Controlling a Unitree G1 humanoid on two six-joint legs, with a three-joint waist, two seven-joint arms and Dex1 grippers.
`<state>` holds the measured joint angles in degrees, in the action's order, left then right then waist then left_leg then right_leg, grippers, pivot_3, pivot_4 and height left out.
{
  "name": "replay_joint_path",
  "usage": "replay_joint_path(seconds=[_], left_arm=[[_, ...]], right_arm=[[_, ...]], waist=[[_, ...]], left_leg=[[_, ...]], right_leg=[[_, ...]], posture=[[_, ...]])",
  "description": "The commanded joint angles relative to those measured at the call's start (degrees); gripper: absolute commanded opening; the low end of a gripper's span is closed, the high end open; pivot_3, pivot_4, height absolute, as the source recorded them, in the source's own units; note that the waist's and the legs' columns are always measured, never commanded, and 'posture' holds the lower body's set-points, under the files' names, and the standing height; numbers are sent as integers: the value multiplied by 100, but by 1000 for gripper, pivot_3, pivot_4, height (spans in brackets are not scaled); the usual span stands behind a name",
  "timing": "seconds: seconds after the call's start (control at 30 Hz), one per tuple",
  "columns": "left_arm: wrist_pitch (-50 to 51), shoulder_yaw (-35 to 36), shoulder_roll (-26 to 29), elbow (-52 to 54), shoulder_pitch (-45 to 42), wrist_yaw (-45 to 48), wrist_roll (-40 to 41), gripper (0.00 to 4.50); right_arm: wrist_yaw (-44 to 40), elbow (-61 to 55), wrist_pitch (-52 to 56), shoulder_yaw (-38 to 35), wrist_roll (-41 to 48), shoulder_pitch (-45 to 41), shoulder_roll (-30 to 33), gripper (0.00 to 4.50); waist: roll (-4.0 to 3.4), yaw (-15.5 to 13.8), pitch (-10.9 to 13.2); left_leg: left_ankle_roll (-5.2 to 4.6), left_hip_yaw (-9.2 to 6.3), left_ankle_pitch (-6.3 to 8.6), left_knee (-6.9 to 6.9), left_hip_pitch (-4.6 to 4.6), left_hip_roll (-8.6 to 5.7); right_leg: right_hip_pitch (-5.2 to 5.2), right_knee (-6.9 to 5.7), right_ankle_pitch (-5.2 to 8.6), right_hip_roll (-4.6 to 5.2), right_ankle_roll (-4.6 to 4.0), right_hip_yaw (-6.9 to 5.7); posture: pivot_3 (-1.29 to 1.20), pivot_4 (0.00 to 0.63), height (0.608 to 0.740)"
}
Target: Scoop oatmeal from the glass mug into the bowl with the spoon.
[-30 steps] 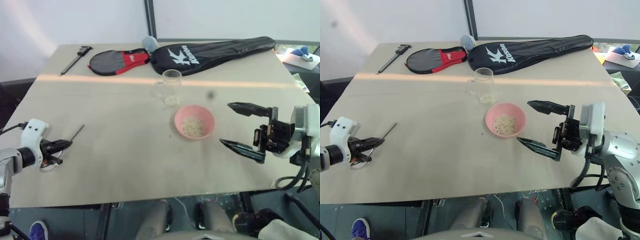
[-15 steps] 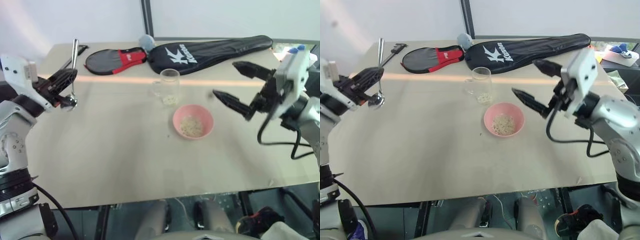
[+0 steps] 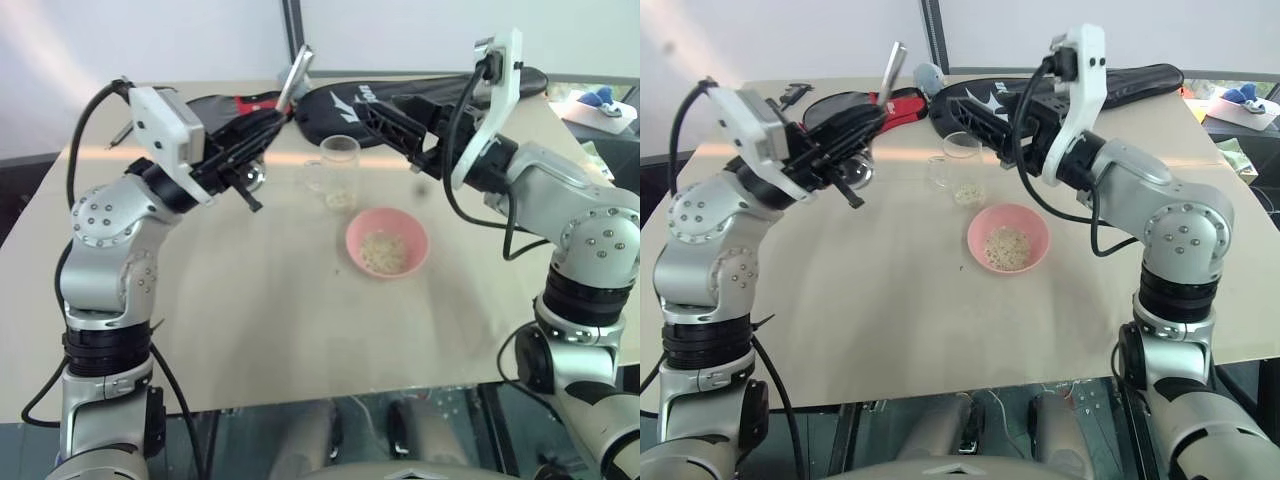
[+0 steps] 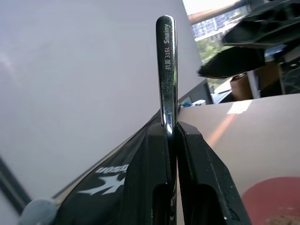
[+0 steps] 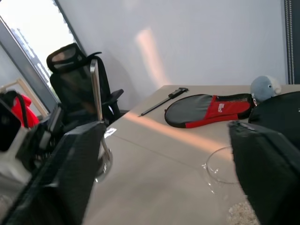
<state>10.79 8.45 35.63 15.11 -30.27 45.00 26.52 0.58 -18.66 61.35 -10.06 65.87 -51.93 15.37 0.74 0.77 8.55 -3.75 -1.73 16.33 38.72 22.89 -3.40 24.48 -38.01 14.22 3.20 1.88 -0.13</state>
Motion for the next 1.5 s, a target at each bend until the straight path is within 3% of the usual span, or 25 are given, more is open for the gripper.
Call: replay_joint_path(seconds=[0.03, 0.33, 0.57, 0.8, 1.1, 1.2, 1.3, 1.33, 1.37, 1.4, 1.5], left_arm=[[-267, -150, -5, 220, -122, 197, -69, 0], [-387, -413, -175, -11, -357, 305, -142, 0], [-237, -224, -239, -241, -610, 78, -141, 0], [-143, -313, -176, -276, -602, 19, -303, 0], [-231, -628, -253, -170, -545, 52, -681, 0], [-229, -657, -239, -143, -533, 60, -728, 0], [-229, -669, -228, -125, -534, 86, -760, 0], [-241, -676, -222, -128, -537, 99, -774, 0], [-251, -679, -219, -130, -539, 109, -781, 0], [-269, -680, -211, -135, -537, 126, -786, 0], [-336, -690, -181, -117, -500, 198, -806, 0]], right_arm=[[105, 52, -52, -25, 196, -251, -125, 3685], [-77, 96, 83, 191, 443, -388, -249, 3685], [-268, -40, 207, 220, 526, -193, -7, 3685], [-444, -111, 133, 382, 313, -128, 174, 3685], [-361, 58, -62, 537, -2, -338, -94, 3685], [-369, 96, -81, 586, -173, -371, -118, 2897], [-390, 113, -68, 625, -310, -389, -131, 1653], [-383, 125, -70, 639, -356, -397, -138, 896], [-380, 134, -70, 646, -393, -401, -142, 770], [-378, 146, -74, 653, -433, -401, -138, 119], [-364, 172, -77, 630, -534, -385, -131, 49]], waist=[[0, 21, 0], [-1, 26, 0], [-1, 24, 0], [-1, 26, 0], [-1, 23, 0], [-1, 23, 0], [-1, 22, 0], [-1, 23, 0], [-1, 23, 0], [-1, 23, 0], [-1, 21, 0]], left_leg=[[2, 0, -1, 0, -1, 0], [3, 1, -3, 2, -2, 2], [3, 0, -3, 4, -2, 2], [3, 0, -3, 4, -2, 2], [3, -1, -3, 4, -2, 2], [3, -1, -3, 4, -2, 2], [3, -1, -3, 4, -2, 2], [3, -1, -3, 4, -2, 2], [3, -1, -3, 4, -2, 2], [3, -1, -3, 4, -2, 2], [3, -1, -3, 4, -2, 2]], right_leg=[[0, -3, 0, -1, 0, 0], [2, -8, 0, -4, 0, 3], [2, -10, 0, -5, 0, 1], [2, -9, 0, -5, 0, 3], [2, -9, 0, -5, 0, 2], [2, -9, 0, -5, 0, 2], [2, -9, 0, -5, 0, 2], [2, -9, 0, -5, 0, 2], [3, -9, 0, -5, 0, 2], [3, -9, 0, -5, 0, 2], [2, -9, 0, -5, 0, 2]], posture=[[0, 150, 740], [0, 150, 740], [0, 150, 740], [0, 150, 740], [0, 150, 740], [0, 150, 740], [0, 150, 740], [0, 150, 740], [0, 150, 740], [0, 150, 740], [0, 150, 740]])
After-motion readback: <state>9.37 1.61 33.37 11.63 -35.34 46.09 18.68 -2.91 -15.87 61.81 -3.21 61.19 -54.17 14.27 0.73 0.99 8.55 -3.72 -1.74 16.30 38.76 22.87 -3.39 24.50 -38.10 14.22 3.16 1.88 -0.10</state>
